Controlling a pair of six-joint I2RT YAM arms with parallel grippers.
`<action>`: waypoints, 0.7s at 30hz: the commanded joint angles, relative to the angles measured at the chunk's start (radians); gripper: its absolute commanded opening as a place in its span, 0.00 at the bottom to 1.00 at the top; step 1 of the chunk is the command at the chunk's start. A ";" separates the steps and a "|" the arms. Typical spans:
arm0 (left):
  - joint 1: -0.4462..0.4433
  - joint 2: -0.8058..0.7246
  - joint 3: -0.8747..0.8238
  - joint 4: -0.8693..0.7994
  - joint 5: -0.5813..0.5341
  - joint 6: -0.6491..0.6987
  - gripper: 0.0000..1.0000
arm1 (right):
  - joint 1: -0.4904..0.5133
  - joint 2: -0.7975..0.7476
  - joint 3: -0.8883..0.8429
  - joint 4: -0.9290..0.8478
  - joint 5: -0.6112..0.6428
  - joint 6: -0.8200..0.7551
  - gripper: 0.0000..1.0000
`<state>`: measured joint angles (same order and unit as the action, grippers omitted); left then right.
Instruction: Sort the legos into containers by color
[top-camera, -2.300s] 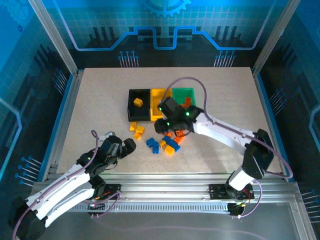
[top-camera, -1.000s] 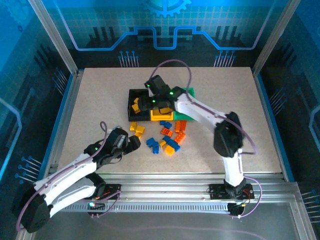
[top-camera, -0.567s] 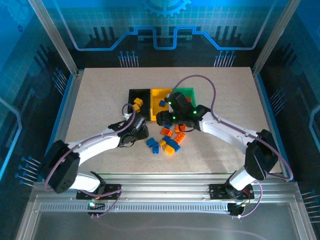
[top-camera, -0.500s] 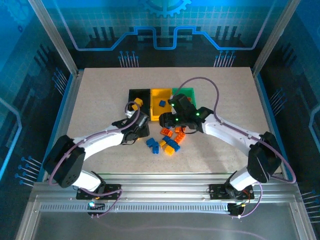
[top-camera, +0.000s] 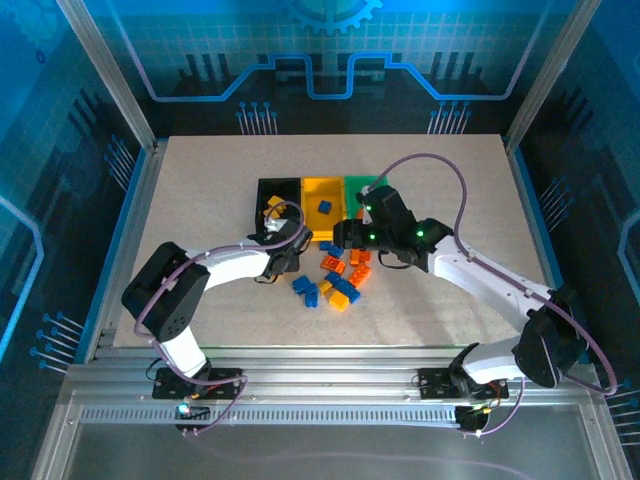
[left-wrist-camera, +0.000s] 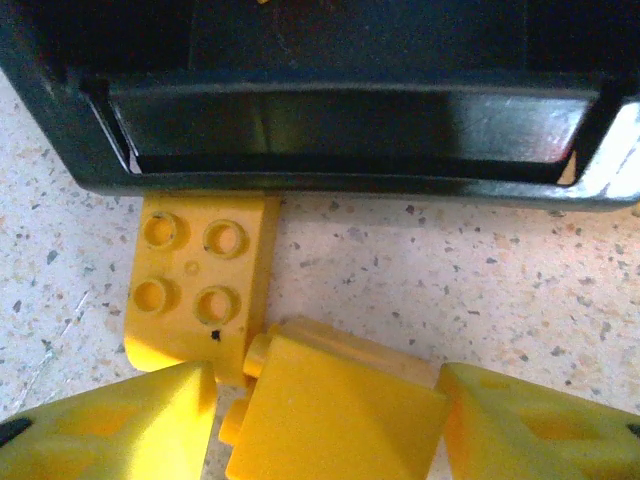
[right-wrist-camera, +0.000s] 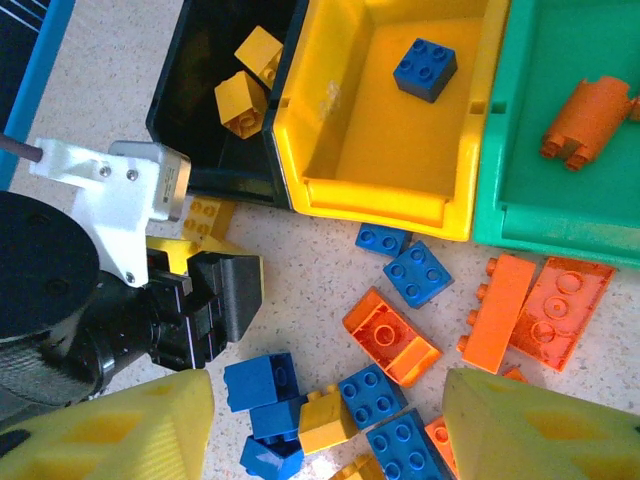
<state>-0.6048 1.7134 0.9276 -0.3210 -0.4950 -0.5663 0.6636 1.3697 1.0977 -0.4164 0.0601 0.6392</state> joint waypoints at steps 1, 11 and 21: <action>-0.013 0.020 0.028 0.023 -0.045 0.033 0.56 | -0.016 -0.029 -0.015 0.023 0.010 0.016 0.64; -0.054 -0.059 0.001 0.002 -0.050 0.012 0.35 | -0.028 -0.044 -0.025 0.019 0.014 0.020 0.64; 0.027 -0.254 0.043 -0.039 -0.025 -0.055 0.34 | -0.043 -0.058 -0.048 0.023 0.009 0.029 0.64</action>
<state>-0.6304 1.4235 0.9333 -0.3340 -0.5186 -0.6014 0.6373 1.3338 1.0607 -0.4099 0.0631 0.6544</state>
